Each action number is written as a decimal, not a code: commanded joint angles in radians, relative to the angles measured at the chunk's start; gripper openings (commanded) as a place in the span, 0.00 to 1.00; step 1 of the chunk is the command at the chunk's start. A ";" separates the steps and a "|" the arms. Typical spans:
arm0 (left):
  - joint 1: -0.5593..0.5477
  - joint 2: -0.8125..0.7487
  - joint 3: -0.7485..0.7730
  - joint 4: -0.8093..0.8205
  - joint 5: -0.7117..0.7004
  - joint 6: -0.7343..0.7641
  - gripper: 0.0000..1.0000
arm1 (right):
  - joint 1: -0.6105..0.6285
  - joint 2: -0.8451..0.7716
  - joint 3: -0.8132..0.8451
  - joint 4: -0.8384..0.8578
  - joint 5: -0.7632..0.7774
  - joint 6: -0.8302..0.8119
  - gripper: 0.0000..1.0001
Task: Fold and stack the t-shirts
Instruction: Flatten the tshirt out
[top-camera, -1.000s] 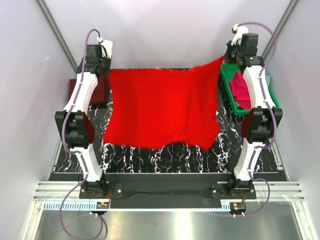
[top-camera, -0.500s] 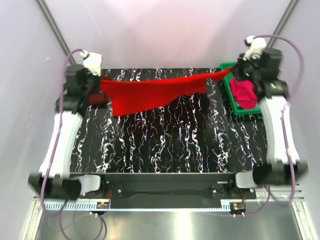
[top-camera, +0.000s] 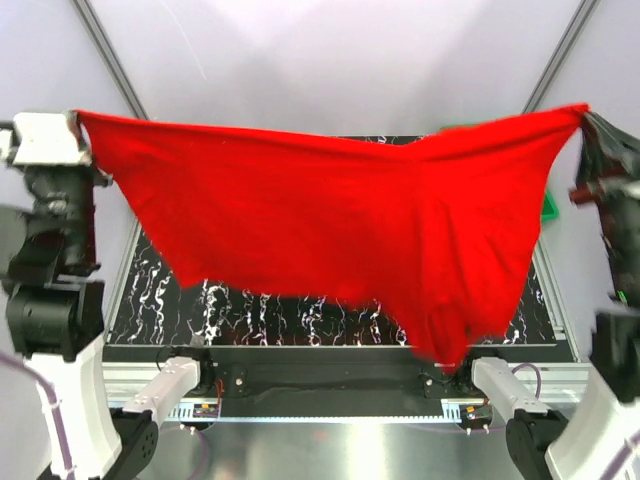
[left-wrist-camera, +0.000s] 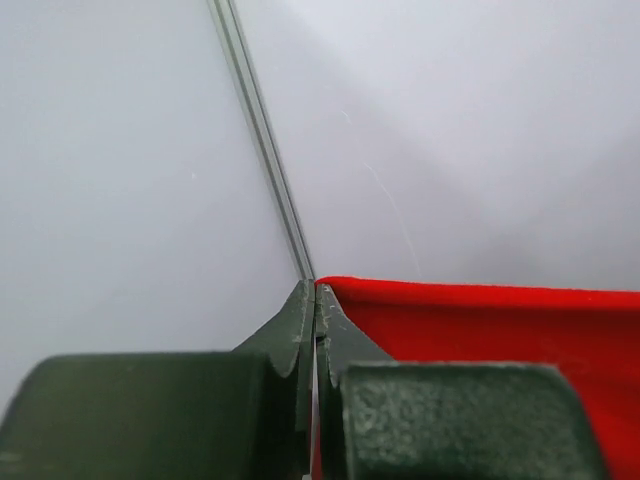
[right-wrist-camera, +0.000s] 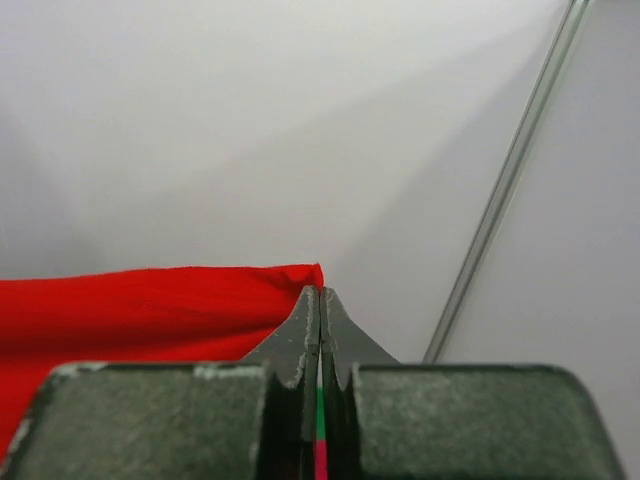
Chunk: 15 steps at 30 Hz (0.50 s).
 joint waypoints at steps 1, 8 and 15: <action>0.000 0.120 -0.076 0.046 -0.044 0.070 0.00 | -0.004 0.161 -0.132 0.104 0.098 -0.061 0.00; 0.006 0.274 -0.398 0.003 0.065 0.090 0.00 | -0.005 0.244 -0.518 0.287 0.080 -0.096 0.00; 0.012 0.570 -0.549 0.080 0.128 0.113 0.00 | -0.007 0.496 -0.747 0.428 -0.009 -0.132 0.00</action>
